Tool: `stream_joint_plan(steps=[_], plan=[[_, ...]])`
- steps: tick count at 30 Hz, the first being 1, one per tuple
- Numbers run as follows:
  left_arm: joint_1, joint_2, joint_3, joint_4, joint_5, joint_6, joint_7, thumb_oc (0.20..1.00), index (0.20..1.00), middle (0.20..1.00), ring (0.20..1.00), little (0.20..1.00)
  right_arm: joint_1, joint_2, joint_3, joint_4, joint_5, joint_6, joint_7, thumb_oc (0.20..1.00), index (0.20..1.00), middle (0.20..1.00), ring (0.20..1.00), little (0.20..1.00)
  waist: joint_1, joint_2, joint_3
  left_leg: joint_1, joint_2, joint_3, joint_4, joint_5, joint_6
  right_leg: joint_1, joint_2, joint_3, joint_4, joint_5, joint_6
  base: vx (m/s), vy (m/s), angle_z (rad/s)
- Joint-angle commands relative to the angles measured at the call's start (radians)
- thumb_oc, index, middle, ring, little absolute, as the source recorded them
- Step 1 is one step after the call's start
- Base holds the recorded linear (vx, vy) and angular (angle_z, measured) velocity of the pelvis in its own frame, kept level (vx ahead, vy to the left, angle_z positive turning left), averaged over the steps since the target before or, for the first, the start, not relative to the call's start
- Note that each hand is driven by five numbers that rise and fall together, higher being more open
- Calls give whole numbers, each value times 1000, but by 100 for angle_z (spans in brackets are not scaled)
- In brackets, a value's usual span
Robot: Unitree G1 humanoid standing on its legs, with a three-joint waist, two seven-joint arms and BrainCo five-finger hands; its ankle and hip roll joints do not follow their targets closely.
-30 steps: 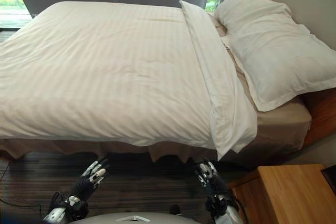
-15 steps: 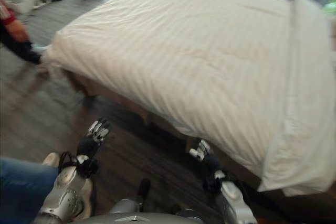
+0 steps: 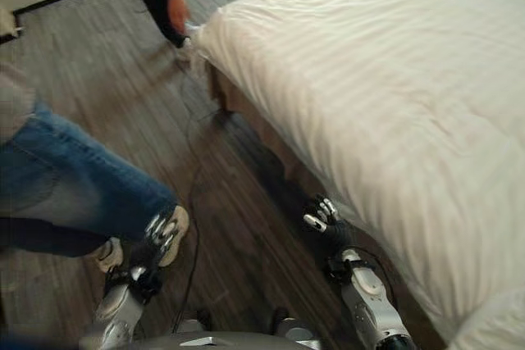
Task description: Making the bed.
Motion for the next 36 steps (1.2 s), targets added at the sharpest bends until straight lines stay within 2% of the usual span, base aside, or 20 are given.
stream_joint_plan(steps=[1, 5, 13, 23, 28, 36], plan=[[5, 52, -6, -55, 23, -46, -37, 1000, 1000, 1000, 1000, 1000, -8, 42, 18, -22, -9, -49, 4, 1000, 1000, 1000, 1000, 1000, 9, -24, -75, -33, -42, -40, 6, 0, 27, -95, -70, 71, 15, 58, 127, -16, 167, 15], [19, 65, 5, -36, 56, -48, -36, 1000, 1000, 1000, 1000, 1000, -29, 33, 77, -20, -68, -32, 34, 1000, 1000, 1000, 1000, 1000, 30, -37, -72, -30, -63, -57, 14, -13, 48, -89, -81, 94, 16, 63, 132, 1, 113, 9], [64, 59, 24, -24, 62, -34, -47, 1000, 1000, 1000, 1000, 1000, 22, 15, 49, -31, -123, -21, 34, 1000, 1000, 1000, 1000, 1000, 35, -60, -78, -4, -79, -43, 11, -34, 70, -72, -89, 119, 12, 75, 146, 29, 56, -6], [51, 41, -17, -27, 41, -18, -62, 1000, 1000, 1000, 1000, 1000, 40, 38, 56, -2, -95, -16, 41, 1000, 1000, 1000, 1000, 1000, 18, -69, -110, 36, -65, -13, 6, -50, 66, -46, -75, 143, -23, 78, 149, 50, -1, -14], [57, 39, -17, -25, 27, -14, -66, 1000, 1000, 1000, 1000, 1000, 44, 51, 41, 11, -42, -15, 45, 1000, 1000, 1000, 1000, 1000, 14, -65, -112, 44, -62, -9, 6, -52, 63, -36, -74, 145, -26, 77, 150, 26, -12, -5], [58, 34, -14, -27, 18, -18, -68, 1000, 1000, 1000, 1000, 1000, 46, 46, 41, -5, -51, -20, 50, 1000, 1000, 1000, 1000, 1000, 15, -57, -117, 49, -62, -11, 6, -53, 62, -31, -73, 144, -25, 73, 150, 0, 0, 0]])
